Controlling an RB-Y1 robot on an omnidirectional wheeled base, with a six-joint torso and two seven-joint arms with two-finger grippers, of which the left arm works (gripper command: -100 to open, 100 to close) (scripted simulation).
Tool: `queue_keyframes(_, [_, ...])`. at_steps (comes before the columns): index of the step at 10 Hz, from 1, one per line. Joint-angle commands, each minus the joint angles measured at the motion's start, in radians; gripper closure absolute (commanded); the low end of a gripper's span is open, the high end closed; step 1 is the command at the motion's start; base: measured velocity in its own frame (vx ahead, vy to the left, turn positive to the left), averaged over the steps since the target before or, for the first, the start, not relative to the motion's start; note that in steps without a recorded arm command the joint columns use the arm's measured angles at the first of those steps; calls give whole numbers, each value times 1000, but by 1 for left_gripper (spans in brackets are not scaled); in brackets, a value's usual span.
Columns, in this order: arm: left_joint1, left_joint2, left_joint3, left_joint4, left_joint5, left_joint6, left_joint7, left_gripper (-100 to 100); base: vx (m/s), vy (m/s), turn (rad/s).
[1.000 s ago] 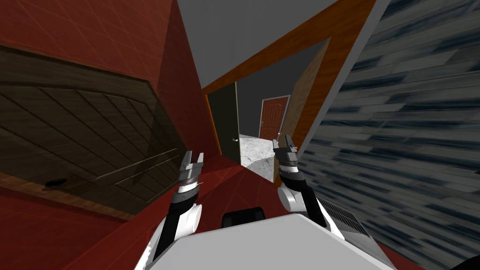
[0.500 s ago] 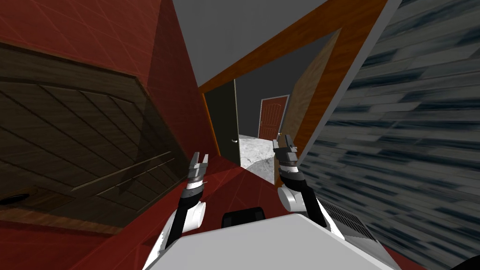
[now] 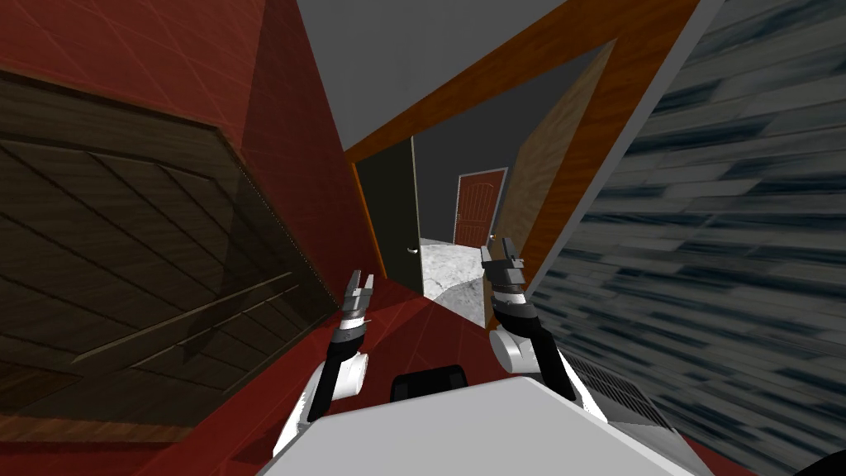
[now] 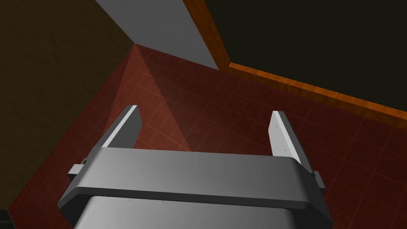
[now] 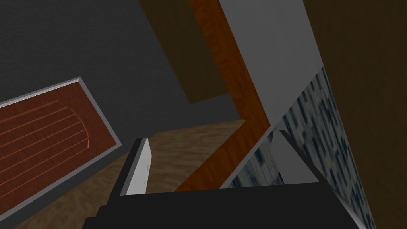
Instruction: Push the door open
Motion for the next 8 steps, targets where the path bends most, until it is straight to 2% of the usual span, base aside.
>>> queue_keyframes(1, [-16,5,-6,41,3,-6,0,-100,94,35,-49])
queue_keyframes(4, [-53,13,-18,128,7,-20,-2,-100,99,48,-67])
queue_keyframes(5, [-53,13,-18,128,7,-20,-2,-100,61,26,-21])
queue_keyframes(8, [-91,20,-30,218,12,-33,-5,-100,68,38,-56])
